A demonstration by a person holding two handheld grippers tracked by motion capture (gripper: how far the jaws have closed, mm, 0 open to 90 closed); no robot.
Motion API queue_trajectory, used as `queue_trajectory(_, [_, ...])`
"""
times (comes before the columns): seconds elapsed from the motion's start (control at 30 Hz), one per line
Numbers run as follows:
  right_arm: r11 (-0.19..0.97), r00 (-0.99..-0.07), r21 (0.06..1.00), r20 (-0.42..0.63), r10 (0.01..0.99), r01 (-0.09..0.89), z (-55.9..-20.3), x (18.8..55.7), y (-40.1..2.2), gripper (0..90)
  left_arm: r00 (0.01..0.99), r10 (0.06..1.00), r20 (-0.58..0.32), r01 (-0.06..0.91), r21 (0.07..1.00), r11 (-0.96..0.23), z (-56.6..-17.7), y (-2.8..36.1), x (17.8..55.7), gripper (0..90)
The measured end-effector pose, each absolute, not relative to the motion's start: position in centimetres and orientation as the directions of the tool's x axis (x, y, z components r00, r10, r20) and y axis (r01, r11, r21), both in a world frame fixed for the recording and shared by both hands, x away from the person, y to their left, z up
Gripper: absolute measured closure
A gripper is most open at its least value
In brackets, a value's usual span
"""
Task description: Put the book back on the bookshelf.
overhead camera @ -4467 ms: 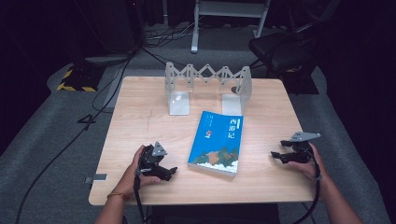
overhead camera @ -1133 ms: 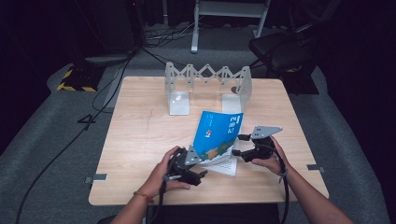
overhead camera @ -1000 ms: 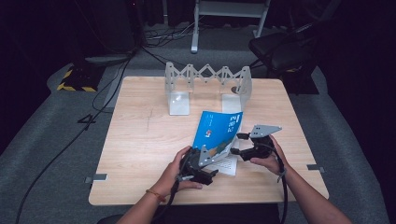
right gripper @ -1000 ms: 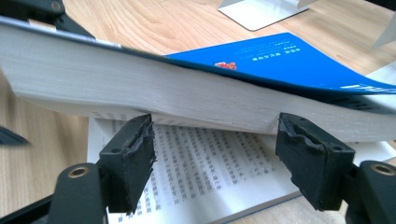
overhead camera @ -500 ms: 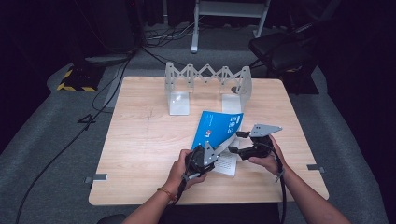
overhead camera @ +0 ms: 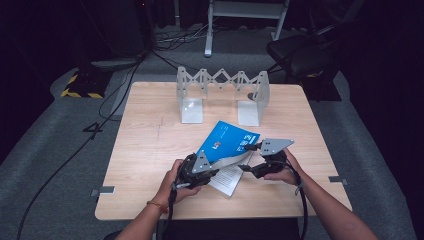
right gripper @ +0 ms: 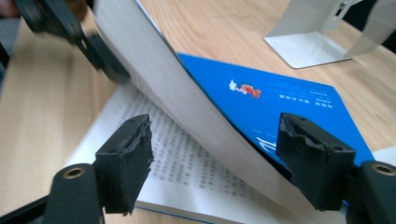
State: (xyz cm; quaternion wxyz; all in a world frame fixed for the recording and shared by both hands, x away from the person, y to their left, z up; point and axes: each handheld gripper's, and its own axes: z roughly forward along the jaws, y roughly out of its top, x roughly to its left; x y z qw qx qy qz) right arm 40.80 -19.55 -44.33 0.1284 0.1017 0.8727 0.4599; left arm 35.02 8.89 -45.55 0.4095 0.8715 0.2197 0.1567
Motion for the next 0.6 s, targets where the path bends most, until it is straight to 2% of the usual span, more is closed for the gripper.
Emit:
queue_trajectory(0.1, [0.6,-0.937,0.798,-0.163,0.31,0.06,-45.2,41.6,-18.8,31.1,0.857,0.511,0.067,0.269,0.787,-0.555,-45.5,10.0,35.0,68.1])
queue_trajectory(0.13, [0.624,-0.927,0.778,-0.18,0.331,0.072,-45.7,42.0,-18.5,28.6,0.858,0.509,0.065,0.27,0.785,-0.557,-45.5,10.2,35.0,67.9])
queue_trajectory(0.2, [0.627,-0.931,0.774,-0.162,0.327,0.086,-46.3,42.5,-18.5,29.6,0.859,0.508,0.06,0.273,0.786,-0.554,-45.4,10.7,34.9,67.9])
queue_trajectory(0.27, [0.644,-0.922,0.762,-0.197,0.334,0.071,-46.7,42.8,-18.5,31.0,0.862,0.504,0.058,0.268,0.791,-0.55,-45.4,11.1,34.8,68.0])
queue_trajectory(0.4, [0.641,-0.922,0.766,-0.218,0.32,0.042,-47.2,43.2,-19.2,37.0,0.867,0.495,0.052,0.265,0.794,-0.548,-45.3,11.6,34.8,68.2])
queue_trajectory(0.5, [0.648,-0.915,0.761,-0.268,0.303,-0.008,-47.1,42.7,-19.2,45.9,0.867,0.496,0.05,0.264,0.798,-0.542,-45.3,11.6,34.8,68.0])
queue_trajectory(0.6, [0.68,-0.901,0.73,-0.335,0.275,-0.064,-46.9,42.0,-18.8,52.6,0.864,0.502,0.046,0.276,0.79,-0.548,-45.1,11.4,34.8,62.8])
